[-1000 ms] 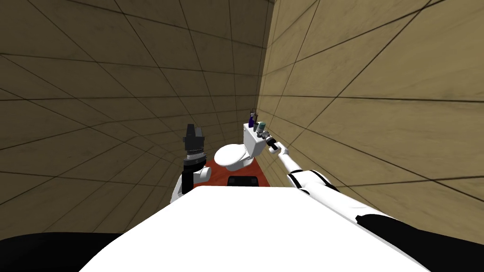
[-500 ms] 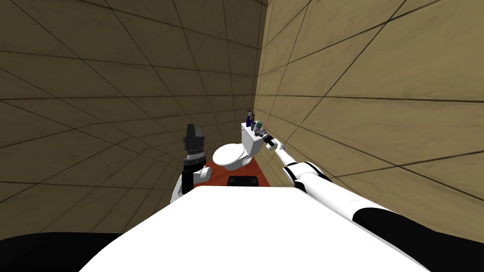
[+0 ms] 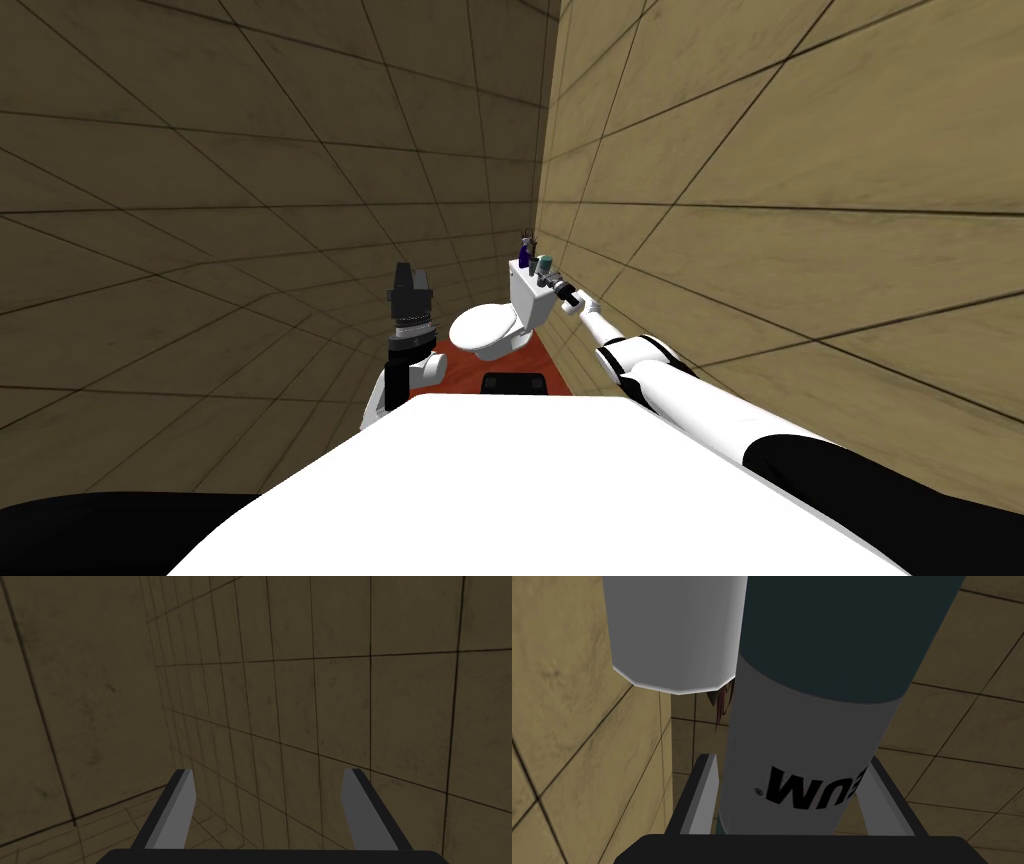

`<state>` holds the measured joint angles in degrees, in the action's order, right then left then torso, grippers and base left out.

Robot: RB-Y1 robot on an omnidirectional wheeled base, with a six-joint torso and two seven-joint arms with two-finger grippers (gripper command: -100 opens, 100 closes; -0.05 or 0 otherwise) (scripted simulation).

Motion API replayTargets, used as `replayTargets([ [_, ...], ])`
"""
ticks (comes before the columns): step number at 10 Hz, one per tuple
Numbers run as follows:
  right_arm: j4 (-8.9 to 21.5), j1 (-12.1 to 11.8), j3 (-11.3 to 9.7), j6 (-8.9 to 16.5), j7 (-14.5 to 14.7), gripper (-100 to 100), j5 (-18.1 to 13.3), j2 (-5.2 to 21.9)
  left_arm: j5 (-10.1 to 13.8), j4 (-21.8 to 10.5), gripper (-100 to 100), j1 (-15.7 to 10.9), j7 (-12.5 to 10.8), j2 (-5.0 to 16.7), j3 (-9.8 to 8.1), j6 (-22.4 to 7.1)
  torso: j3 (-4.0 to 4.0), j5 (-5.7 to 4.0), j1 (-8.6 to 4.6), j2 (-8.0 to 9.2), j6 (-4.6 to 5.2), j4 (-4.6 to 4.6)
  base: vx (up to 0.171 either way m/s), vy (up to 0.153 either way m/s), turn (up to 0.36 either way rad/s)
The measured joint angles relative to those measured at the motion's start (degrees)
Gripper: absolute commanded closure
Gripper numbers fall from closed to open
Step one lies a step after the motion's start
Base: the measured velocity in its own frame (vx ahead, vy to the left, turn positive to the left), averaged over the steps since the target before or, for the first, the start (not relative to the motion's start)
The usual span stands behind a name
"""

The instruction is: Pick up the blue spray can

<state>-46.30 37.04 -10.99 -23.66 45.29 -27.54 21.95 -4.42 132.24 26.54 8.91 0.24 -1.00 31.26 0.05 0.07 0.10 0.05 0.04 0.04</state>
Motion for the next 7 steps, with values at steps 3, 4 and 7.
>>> replayTargets([
  [3, 0.0, -0.01, -0.03, 0.0, 0.07, 0, -0.04, 0.01, 0.0, 0.0, 0, 0.0, 0.0, 0.0, 0.0, 0.0, 0.0, -0.02, -0.01, -0.01, 0.0, 0.0, 0.0, 0.0, 0.0],
  [4, 0.0, -0.01, -0.03, 0.0, 0.07, 100, -0.04, 0.01, 0.0, 0.0, 0, 0.0, 0.0, 0.0, 0.0, 0.0, 0.0, -0.02, -0.02, -0.01, 0.0, 0.0, 0.064, 0.026, 0.212],
  [7, -3.88, -4.1, 1.96, 0.61, -1.11, 100, -0.72, 0.82, 0.0, 0.0, 0, 0.0, 0.0, 0.0, 0.0, 0.0, -0.23, -0.08, -0.05, -0.25, 0.09, -0.22, 0.042, 0.01, 0.014],
])
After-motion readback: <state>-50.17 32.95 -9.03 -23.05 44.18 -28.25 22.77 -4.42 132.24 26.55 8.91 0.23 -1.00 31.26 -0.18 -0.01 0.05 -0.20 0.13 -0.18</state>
